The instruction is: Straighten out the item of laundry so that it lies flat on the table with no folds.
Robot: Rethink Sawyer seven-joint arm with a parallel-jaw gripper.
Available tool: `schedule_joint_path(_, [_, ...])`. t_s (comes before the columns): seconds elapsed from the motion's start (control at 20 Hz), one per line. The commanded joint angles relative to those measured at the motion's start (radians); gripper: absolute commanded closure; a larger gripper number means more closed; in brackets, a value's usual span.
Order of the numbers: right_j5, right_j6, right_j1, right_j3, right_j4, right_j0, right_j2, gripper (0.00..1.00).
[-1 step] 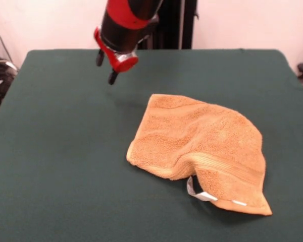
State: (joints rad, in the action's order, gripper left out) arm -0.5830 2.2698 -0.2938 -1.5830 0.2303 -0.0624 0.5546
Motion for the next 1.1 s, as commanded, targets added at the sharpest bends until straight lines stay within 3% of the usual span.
schedule_joint_path(0.05, [0.072,-0.002,-0.066,-0.108,-0.006,-0.004,-0.29,0.0])
schedule_joint_path(0.35, [0.156,0.048,-0.068,-0.097,0.003,-0.016,-0.339,0.0])
schedule_joint_path(0.9, [0.19,0.07,-0.031,-0.075,0.012,0.001,-0.449,0.0])
schedule_joint_path(1.1, [0.093,0.128,-0.013,-0.051,0.025,-0.047,-0.408,0.0])
